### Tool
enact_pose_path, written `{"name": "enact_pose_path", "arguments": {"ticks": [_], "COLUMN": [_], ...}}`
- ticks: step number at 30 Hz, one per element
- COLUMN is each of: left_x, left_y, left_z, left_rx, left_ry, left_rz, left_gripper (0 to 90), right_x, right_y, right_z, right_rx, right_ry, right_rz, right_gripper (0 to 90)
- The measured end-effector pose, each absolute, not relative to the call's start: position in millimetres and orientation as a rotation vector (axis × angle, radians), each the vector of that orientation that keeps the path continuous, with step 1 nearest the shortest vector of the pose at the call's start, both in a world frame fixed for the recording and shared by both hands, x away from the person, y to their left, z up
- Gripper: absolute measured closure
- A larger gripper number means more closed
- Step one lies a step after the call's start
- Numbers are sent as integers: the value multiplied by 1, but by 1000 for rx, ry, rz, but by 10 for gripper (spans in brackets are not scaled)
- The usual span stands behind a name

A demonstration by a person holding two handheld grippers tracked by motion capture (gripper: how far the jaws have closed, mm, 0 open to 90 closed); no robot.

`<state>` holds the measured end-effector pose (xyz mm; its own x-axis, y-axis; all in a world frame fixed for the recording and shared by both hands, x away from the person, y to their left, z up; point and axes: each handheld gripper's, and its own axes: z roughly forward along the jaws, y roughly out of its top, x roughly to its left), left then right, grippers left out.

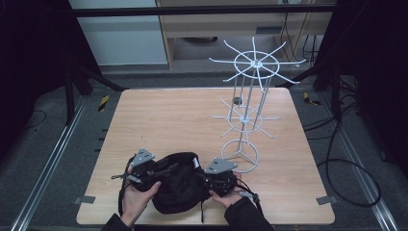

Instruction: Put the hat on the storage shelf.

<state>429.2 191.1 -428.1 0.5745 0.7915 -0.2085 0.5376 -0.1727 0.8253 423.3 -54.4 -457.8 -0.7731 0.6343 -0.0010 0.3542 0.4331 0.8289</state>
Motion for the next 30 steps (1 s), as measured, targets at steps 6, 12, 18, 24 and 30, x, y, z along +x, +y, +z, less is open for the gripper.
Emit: {"name": "enact_pose_path", "arguments": {"ticks": [6,12,18,24,30], "left_x": [436,441,446,450,451], "left_y": [171,154,146,142,143], "left_z": [-428,-428,-432,-437,-439], "left_rx": [1853,1844,1856,1869,1892], "left_ry": [1060,1057,1092,1151,1167], "left_rz": [302,273,269,250,215], "left_gripper": [447,418,396,410,527], "right_x": [421,419,417,415,412], "right_y": [-53,-50,-46,-42,-36], "right_z": [-460,-460,-459,-460,-462], "right_rx": [831,812,783,743,690], "right_ry": [2386,2393,2398,2419,2450], "right_rz": [1269,1275,1285,1300,1306], "right_gripper": [831,831,833,834,834]}}
